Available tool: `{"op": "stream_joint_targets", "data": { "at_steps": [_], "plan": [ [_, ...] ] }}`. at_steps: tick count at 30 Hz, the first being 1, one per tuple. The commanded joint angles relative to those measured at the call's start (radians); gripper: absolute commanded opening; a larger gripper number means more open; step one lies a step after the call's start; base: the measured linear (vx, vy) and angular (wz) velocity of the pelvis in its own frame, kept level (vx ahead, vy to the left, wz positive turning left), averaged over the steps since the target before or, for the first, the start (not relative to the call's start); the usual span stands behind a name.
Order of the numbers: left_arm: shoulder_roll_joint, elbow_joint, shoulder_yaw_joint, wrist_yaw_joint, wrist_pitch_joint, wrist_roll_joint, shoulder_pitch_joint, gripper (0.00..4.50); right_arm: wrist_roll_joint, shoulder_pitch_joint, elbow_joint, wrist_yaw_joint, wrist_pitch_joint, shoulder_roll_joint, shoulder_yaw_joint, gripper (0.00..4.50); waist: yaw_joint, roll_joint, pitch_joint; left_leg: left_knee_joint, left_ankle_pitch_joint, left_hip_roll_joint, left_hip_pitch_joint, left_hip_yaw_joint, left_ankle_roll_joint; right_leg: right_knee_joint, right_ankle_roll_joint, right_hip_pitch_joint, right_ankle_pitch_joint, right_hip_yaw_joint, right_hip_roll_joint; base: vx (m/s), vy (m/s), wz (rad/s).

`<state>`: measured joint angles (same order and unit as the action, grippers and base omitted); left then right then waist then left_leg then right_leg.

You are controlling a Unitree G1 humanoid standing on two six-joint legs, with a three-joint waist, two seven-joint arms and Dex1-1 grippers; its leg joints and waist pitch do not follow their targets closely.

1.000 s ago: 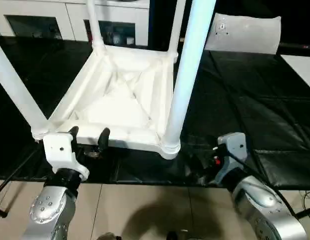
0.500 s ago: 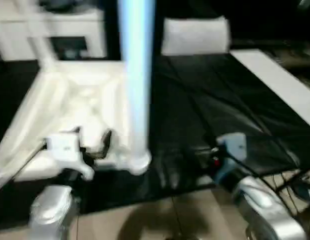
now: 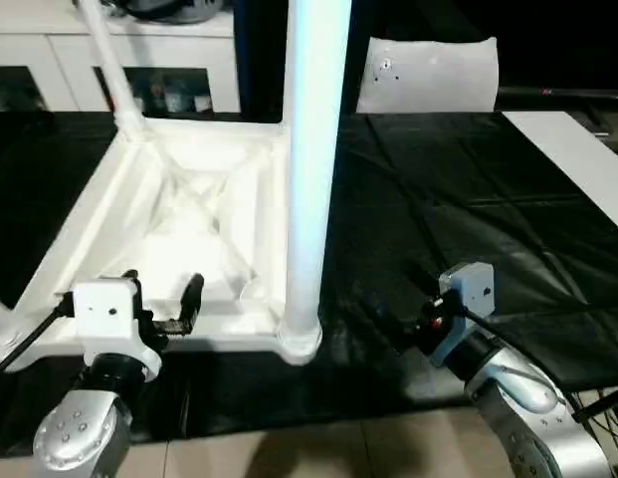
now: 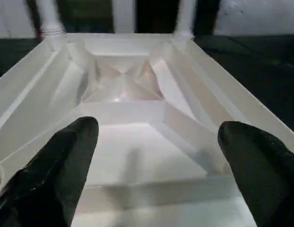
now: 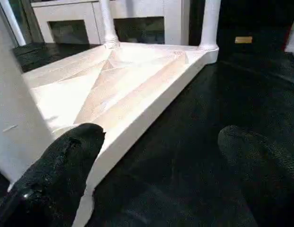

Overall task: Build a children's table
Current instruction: Rotate table base

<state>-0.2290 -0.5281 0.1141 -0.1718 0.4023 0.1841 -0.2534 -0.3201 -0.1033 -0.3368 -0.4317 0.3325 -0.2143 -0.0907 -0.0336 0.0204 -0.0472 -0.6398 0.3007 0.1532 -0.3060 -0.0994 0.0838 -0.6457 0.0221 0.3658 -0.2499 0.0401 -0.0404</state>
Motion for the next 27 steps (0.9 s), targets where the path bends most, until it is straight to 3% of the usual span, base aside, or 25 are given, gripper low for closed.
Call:
{"op": "stream_joint_targets", "data": {
  "at_steps": [1,2,3,6,9,11,13,14,15,17,20,22,23,27],
  "plan": [
    [-0.017,0.023,-0.006,-0.040,0.012,0.010,0.034,4.44,0.004,0.017,0.014,-0.005,-0.017,-0.002,-0.008,4.50,0.002,-0.017,0.012,0.104,0.183,0.058,-0.018,0.007,-0.038,0.102,0.162,-0.039,-0.283,-0.063,-0.091,-0.137,-0.024,0.05],
    [-0.021,0.033,-0.002,-0.043,0.018,0.014,0.048,4.44,0.017,0.020,0.015,-0.013,-0.013,-0.013,-0.020,4.50,0.001,-0.013,0.008,0.107,0.211,0.057,-0.018,0.004,-0.027,0.112,0.135,-0.035,-0.359,-0.063,-0.090,-0.088,-0.013,0.01],
    [-0.020,0.039,0.001,-0.044,0.021,0.019,0.058,4.44,0.020,0.020,0.017,-0.013,-0.014,-0.013,-0.023,4.50,0.000,-0.017,0.009,0.107,0.215,0.057,-0.016,0.005,-0.023,0.111,0.128,-0.032,-0.370,-0.064,-0.090,-0.072,-0.007,0.01],
    [-0.023,0.054,-0.002,-0.040,0.021,0.016,0.075,4.44,0.023,0.024,0.023,0.002,-0.016,-0.006,-0.017,4.50,0.001,-0.014,0.013,0.107,0.158,0.055,-0.028,0.001,-0.026,0.109,0.120,-0.032,-0.323,-0.065,-0.087,-0.034,-0.007,0.01],
    [-0.069,0.086,-0.036,-0.113,0.018,0.020,0.092,4.44,0.033,0.032,0.028,0.000,-0.014,-0.016,-0.020,4.50,0.001,-0.014,0.017,0.106,0.135,0.052,-0.029,0.000,-0.028,0.106,0.118,-0.030,-0.296,-0.065,-0.085,0.000,0.000,0.00],
    [-0.125,0.120,-0.052,-0.213,-0.009,0.042,0.106,4.44,0.059,0.042,0.034,-0.008,-0.024,-0.032,-0.029,4.50,0.000,-0.011,0.021,0.105,0.091,0.053,-0.032,-0.001,-0.031,0.100,0.124,-0.032,-0.233,-0.065,-0.084,0.000,0.000,0.00],
    [-0.164,0.144,-0.057,-0.274,-0.023,0.049,0.124,4.44,0.039,0.051,0.031,-0.033,0.012,-0.051,-0.031,4.50,-0.001,-0.011,0.024,0.103,0.053,0.051,-0.033,-0.002,-0.037,0.094,0.137,-0.033,-0.169,-0.064,-0.083,0.000,0.000,0.00],
    [-0.199,0.156,-0.068,-0.339,-0.031,0.063,0.131,4.28,0.028,0.055,0.030,-0.064,0.027,-0.072,-0.038,4.50,0.000,-0.007,0.029,0.099,0.019,0.051,-0.033,-0.003,-0.046,0.090,0.147,-0.036,-0.119,-0.063,-0.084,0.000,0.000,0.00],
    [-0.271,0.186,-0.092,-0.460,-0.048,0.077,0.150,4.28,0.021,0.063,0.035,-0.115,0.023,-0.108,-0.041,4.50,-0.003,-0.011,0.034,0.096,-0.027,0.049,-0.033,-0.001,-0.057,0.081,0.156,-0.035,-0.049,-0.061,-0.081,0.000,0.000,0.00],
    [-0.325,0.230,-0.118,-0.551,-0.071,0.076,0.183,4.18,0.025,0.074,0.051,-0.153,0.003,-0.137,-0.041,4.50,0.000,-0.011,0.037,0.091,-0.083,0.048,-0.037,-0.004,-0.071,0.072,0.171,-0.035,0.047,-0.059,-0.080,0.000,0.000,0.00],
    [-0.376,0.297,-0.155,-0.669,-0.105,0.079,0.243,3.92,0.013,0.085,0.060,-0.217,-0.003,-0.178,-0.045,4.50,-0.002,-0.013,0.035,0.092,-0.073,0.052,-0.035,-0.008,-0.076,0.071,0.199,-0.036,0.051,-0.057,-0.085,0.000,0.000,0.00],
    [-0.406,0.359,-0.190,-0.756,-0.113,0.081,0.304,3.81,-0.010,0.090,0.049,-0.269,0.009,-0.208,-0.046,4.50,-0.003,-0.014,0.033,0.095,-0.038,0.052,-0.033,-0.010,-0.076,0.077,0.207,-0.036,0.007,-0.059,-0.086,0.000,0.000,0.00],
    [-0.419,0.381,-0.206,-0.789,-0.117,0.079,0.326,3.56,-0.019,0.091,0.045,-0.286,0.015,-0.219,-0.046,4.50,-0.003,-0.013,0.034,0.095,-0.034,0.053,-0.033,-0.011,-0.074,0.075,0.208,-0.037,0.002,-0.059,-0.088,0.000,0.000,0.00],
    [-0.448,0.492,-0.281,-0.894,-0.096,0.050,0.441,3.32,-0.047,0.103,0.040,-0.363,0.033,-0.269,-0.049,4.50,-0.001,-0.014,0.031,0.097,-0.008,0.054,-0.032,-0.013,-0.060,0.082,0.208,-0.039,-0.058,-0.059,-0.088,0.000,0.000,0.00]
  ]
}}
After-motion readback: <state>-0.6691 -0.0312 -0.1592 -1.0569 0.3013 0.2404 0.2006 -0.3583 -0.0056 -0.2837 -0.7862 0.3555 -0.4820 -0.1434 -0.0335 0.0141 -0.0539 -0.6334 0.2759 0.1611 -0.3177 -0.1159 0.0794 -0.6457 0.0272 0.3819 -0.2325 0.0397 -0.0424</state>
